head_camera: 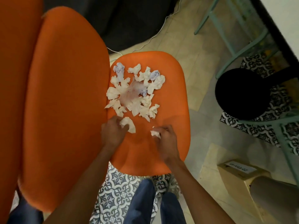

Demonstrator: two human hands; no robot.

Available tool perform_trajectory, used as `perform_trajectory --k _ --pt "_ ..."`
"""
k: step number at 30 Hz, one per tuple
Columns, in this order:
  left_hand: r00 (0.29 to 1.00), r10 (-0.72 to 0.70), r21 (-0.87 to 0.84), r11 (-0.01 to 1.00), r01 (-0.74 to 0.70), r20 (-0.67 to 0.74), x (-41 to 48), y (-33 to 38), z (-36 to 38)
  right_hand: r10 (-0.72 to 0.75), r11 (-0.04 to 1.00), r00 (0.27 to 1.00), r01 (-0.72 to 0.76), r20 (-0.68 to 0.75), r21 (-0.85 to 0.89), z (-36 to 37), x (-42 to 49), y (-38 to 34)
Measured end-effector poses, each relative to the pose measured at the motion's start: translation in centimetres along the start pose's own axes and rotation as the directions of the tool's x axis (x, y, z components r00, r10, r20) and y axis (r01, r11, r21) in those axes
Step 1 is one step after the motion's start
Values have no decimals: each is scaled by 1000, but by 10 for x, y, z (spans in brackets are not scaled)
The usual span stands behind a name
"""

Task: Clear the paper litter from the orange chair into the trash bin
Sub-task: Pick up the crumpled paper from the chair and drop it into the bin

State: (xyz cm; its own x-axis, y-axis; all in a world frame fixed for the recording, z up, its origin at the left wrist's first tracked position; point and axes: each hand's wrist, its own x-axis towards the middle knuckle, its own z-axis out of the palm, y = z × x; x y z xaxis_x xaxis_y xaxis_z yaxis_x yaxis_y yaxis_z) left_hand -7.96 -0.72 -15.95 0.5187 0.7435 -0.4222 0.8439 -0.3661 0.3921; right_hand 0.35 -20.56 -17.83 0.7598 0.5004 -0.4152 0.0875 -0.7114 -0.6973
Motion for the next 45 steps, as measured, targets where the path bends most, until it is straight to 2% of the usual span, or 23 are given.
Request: perform_trajectory --k 1,5,11,16,23,33,38,45 --pt "999 40 -49 998 -40 -3 -9 10 -4 15 998 999 -12 -47 60 -12 -8 -2" --pt "979 199 -147 968 -202 -34 -55 63 -18 -29 995 958 54 -286 79 -65 -46 -1" --pt "947 308 -208 924 -320 -87 -125 131 -15 26 968 874 100 -485 231 -139 -109 15" --pt "907 409 -218 880 -421 -102 -216 194 14 67 948 781 143 -621 283 -208 -184 57" --pt "845 533 -203 824 -528 -38 -323 245 77 129 944 689 135 -713 301 -267 -275 137" --pt "698 692 -245 720 -650 184 -440 294 187 299 946 544 -62 -784 318 -299 -390 269" --pt "576 772 -235 632 -738 270 -467 308 236 412 910 506 -182 -758 373 -286 -424 318" --pt "431 806 -142 522 -841 405 -471 314 302 395 902 457 -356 -797 244 -267 -424 373"
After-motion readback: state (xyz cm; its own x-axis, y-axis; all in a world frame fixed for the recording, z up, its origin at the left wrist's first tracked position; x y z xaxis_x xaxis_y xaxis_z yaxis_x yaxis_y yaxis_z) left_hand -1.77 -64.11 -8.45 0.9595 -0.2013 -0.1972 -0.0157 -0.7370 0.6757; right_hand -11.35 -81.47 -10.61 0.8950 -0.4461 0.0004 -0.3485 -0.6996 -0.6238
